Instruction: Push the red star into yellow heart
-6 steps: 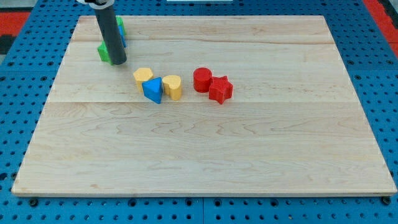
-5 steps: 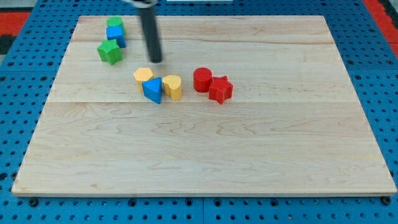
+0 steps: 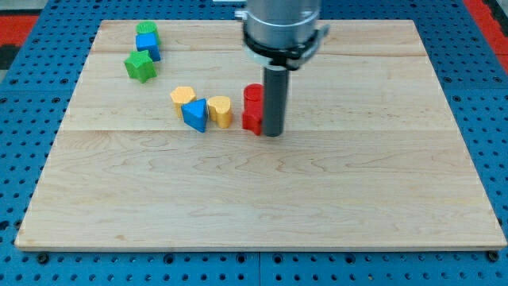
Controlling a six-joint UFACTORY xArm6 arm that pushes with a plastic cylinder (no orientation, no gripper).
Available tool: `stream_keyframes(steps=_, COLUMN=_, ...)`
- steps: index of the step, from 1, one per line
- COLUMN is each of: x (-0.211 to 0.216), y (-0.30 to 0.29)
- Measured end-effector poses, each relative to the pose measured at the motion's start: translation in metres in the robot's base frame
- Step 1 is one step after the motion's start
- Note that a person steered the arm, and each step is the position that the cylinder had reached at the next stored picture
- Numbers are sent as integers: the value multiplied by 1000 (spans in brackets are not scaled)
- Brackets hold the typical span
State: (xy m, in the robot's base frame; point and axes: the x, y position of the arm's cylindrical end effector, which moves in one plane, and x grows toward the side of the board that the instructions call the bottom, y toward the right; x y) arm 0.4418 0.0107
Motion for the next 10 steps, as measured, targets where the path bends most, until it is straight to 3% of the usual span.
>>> stream_keyframes(steps=3, x=-49, y=-51)
stream_keyframes(steps=5, x=-75, y=19)
stream_keyframes(steps=6, x=-85, y=17)
stream_keyframes(steps=8, x=-95, y=-85)
stream_keyframes(steps=9, x=-95, y=-102)
stream_keyframes(steps=10, x=-92, y=-38)
